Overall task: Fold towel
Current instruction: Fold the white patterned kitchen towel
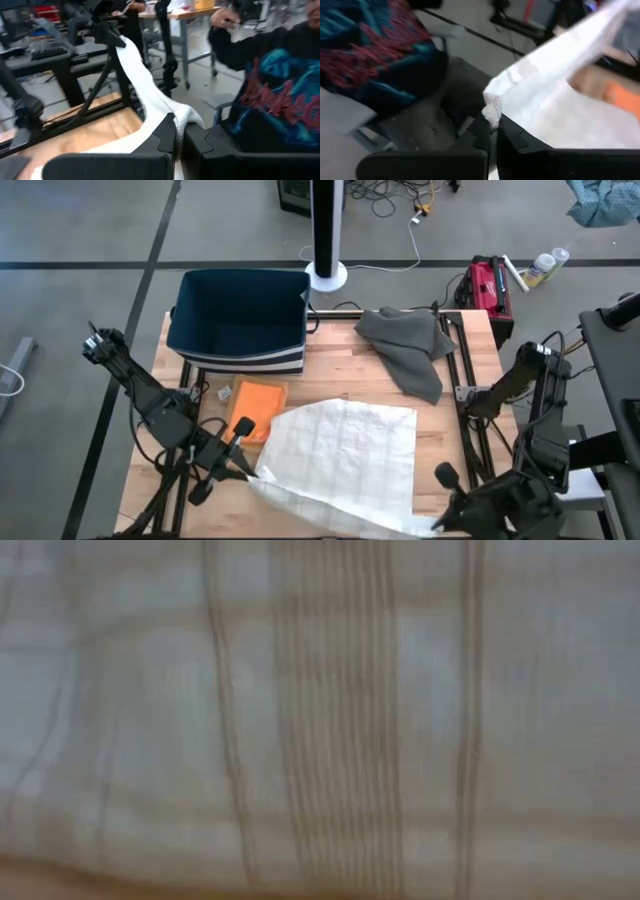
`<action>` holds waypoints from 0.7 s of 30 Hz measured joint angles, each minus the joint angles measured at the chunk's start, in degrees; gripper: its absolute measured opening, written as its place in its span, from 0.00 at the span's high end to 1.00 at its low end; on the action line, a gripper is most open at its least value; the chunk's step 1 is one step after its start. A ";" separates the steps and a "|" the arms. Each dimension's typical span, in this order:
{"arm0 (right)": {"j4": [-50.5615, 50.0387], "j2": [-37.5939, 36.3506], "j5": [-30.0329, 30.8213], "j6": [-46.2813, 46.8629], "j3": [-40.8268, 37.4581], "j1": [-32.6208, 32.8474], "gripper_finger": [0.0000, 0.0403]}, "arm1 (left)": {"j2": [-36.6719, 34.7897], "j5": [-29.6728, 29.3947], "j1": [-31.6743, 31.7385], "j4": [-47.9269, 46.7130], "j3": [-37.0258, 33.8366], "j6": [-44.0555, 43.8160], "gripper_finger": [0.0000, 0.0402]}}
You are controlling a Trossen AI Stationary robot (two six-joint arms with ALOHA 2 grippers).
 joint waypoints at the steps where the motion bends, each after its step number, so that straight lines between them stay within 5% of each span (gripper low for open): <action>1: -1.58 0.00 1.12 2.28 -0.46 -0.02 0.99 | 0.24 -1.25 -0.01 -0.49 0.00 -0.11 1.00; 21: -4.42 0.50 12.08 28.16 -17.72 -1.82 0.99 | 7.46 -22.35 2.07 -13.99 -0.20 -10.36 1.00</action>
